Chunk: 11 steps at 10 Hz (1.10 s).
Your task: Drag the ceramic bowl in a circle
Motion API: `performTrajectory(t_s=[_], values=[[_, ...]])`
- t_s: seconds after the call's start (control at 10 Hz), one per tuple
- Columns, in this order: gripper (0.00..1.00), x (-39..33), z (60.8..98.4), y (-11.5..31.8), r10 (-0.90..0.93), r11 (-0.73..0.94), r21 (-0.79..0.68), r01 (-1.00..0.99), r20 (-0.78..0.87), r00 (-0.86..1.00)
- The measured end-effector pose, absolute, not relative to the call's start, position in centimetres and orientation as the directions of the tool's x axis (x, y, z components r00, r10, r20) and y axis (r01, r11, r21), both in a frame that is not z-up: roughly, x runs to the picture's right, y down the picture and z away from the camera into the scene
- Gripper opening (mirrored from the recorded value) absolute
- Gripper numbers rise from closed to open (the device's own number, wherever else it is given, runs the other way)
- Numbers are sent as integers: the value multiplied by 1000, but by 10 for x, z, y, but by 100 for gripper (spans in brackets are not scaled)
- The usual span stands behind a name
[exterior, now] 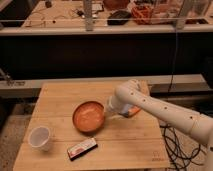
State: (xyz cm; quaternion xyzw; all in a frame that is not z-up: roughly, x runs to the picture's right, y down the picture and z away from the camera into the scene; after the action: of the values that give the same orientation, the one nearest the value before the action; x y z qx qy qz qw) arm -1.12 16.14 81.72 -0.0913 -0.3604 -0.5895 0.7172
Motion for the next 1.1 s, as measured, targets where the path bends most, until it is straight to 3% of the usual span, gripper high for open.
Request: performTrajectory(t_s=[0.5, 1.1], values=[[2, -100, 829, 144, -800, 180, 434, 883, 587, -125], [2, -112, 903, 70, -803, 200, 445, 873, 585, -114]])
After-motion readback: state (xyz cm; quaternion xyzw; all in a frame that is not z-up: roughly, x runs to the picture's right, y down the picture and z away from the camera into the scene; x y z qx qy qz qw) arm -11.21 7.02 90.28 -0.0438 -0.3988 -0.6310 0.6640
